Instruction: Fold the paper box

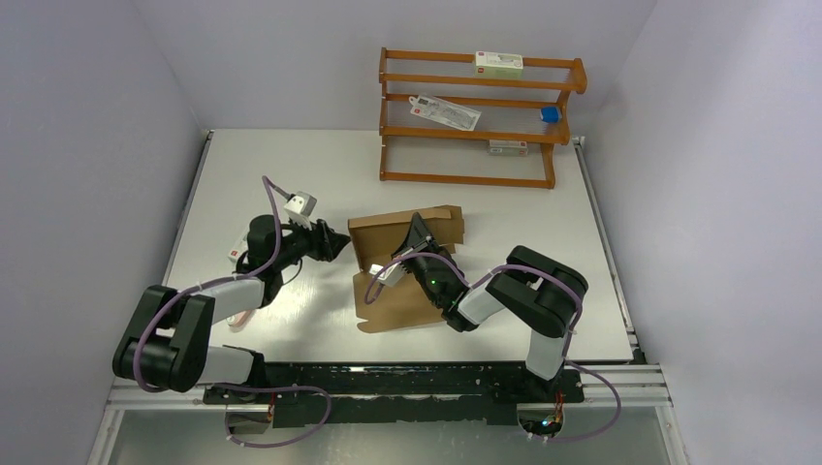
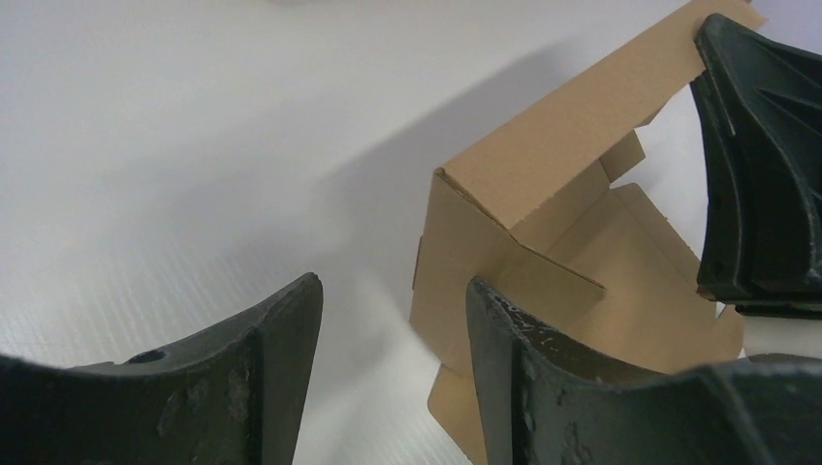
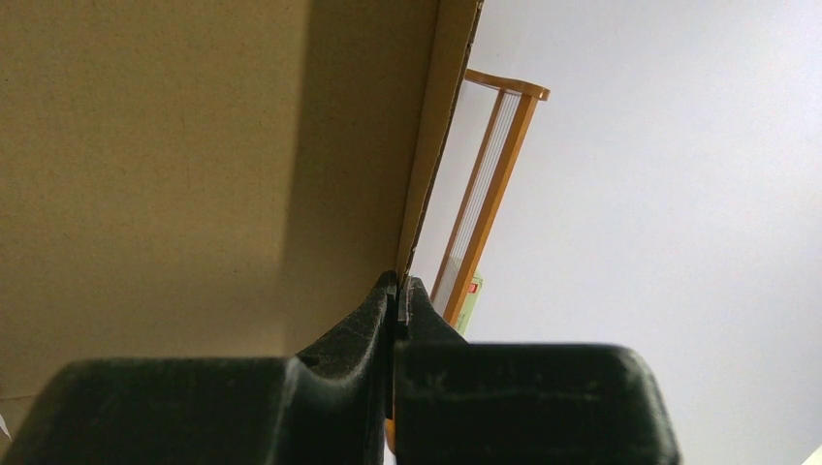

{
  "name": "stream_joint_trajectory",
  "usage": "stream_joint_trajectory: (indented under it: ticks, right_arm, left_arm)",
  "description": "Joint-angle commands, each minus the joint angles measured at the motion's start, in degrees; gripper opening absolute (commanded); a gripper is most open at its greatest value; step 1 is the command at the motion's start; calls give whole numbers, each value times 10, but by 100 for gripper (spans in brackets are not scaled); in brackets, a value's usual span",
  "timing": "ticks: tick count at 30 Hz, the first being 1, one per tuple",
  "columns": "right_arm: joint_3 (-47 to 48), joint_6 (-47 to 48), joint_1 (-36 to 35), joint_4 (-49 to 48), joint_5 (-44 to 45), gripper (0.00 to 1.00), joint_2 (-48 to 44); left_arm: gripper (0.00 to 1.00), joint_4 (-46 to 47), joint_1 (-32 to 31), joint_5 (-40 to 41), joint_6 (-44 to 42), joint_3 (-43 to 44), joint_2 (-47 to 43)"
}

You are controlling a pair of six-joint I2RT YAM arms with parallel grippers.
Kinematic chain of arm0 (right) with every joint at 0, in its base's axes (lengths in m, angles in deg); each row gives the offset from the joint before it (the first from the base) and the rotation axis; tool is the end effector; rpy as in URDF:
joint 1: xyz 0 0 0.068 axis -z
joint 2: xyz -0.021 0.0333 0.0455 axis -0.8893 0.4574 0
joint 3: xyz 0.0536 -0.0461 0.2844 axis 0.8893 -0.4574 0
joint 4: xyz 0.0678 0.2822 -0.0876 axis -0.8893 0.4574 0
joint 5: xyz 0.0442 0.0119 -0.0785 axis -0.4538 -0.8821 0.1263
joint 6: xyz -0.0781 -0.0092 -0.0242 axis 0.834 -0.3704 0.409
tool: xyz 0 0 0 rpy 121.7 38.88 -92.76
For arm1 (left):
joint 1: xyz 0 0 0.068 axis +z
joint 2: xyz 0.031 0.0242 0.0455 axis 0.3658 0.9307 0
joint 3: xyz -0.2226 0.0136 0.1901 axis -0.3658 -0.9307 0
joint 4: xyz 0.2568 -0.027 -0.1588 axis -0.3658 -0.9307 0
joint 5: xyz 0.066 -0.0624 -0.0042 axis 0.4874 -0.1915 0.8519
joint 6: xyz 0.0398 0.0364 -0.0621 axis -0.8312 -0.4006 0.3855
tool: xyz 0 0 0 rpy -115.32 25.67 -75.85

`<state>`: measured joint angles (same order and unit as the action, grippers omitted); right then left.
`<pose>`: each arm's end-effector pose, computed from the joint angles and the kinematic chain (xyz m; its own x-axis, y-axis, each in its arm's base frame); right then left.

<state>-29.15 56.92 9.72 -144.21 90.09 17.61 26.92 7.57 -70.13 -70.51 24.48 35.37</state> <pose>0.2393 0.2691 0.1246 0.4541 -0.8341 0.3132 0.1526 -0.2736 -0.9497 0.2870 -0.1051 0.1516 -0.4093 -0.1211 -0.9043 0.5624 0.7470 -0.3546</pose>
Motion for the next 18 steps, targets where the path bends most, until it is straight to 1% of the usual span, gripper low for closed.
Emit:
stream_joint_trajectory:
  ticks: [1, 5, 12, 18]
  right_arm:
    - [1, 19, -5, -131, -9, 0, 12]
    - [-2, 17, -5, -129, -8, 0, 9]
    - [0, 15, -8, -125, -10, 0, 9]
    - [-2, 16, -14, -126, -9, 0, 10]
  left_arm:
    - [62, 58, -13, -50, 1, -15, -18]
    - [64, 70, -15, -51, 9, -28, -22]
    - [65, 85, -27, -38, 12, -24, -4]
    - [64, 111, -44, 2, 15, -17, 25]
